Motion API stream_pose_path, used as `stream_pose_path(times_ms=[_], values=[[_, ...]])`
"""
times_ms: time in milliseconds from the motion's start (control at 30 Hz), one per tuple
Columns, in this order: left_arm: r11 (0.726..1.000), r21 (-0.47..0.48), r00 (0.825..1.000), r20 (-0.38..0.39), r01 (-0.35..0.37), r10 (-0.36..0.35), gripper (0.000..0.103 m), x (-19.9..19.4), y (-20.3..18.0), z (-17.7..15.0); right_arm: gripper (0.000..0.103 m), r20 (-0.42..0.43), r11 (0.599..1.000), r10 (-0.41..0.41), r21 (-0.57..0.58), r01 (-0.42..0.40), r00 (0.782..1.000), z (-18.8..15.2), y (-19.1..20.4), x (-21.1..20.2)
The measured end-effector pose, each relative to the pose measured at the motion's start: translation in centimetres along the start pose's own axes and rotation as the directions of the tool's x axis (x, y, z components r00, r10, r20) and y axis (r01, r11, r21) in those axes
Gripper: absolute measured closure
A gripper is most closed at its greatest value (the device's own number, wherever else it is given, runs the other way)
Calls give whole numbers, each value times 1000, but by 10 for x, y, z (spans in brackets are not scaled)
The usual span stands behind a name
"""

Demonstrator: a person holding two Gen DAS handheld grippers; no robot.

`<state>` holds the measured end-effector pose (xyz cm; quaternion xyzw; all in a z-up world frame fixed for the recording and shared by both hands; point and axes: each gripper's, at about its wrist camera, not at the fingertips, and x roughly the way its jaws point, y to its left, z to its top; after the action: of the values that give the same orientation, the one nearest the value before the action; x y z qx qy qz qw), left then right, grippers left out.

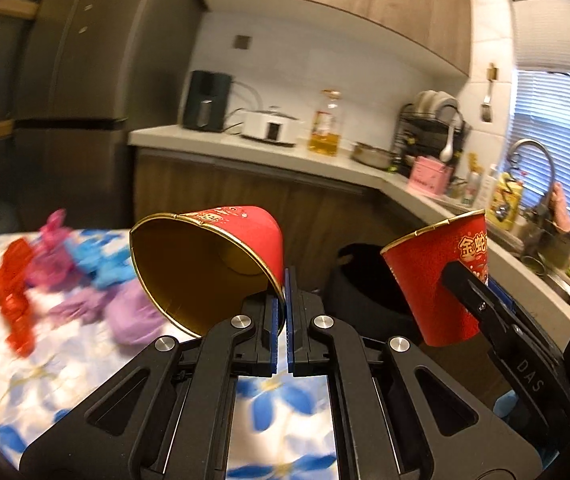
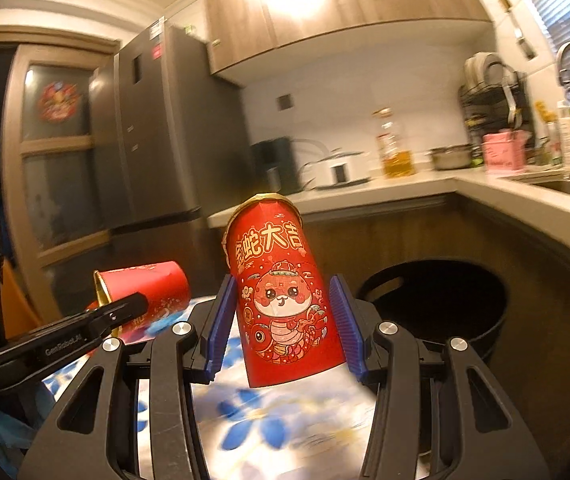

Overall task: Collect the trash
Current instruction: 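Lift both held red cups and carry them over the black bin, then open the left tool over the bin while the right tool releases its cup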

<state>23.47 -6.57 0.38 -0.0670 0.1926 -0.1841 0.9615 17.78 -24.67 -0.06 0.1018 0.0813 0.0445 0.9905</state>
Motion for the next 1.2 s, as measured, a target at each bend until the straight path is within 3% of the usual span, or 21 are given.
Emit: stream_pose_path(times_ms=[200, 467, 1200], values=[[996, 37, 996, 25, 87, -88, 101, 29, -46, 16, 56, 68, 996, -90, 28, 88, 994, 22, -42, -1], [985, 78, 988, 18, 153, -154, 101, 68, -96, 27, 56, 89, 988, -145, 60, 140, 985, 32, -79, 4], [975, 85, 978, -42, 206, -203, 101, 129, -123, 26, 54, 75, 981, -180, 88, 173, 981, 37, -112, 25]])
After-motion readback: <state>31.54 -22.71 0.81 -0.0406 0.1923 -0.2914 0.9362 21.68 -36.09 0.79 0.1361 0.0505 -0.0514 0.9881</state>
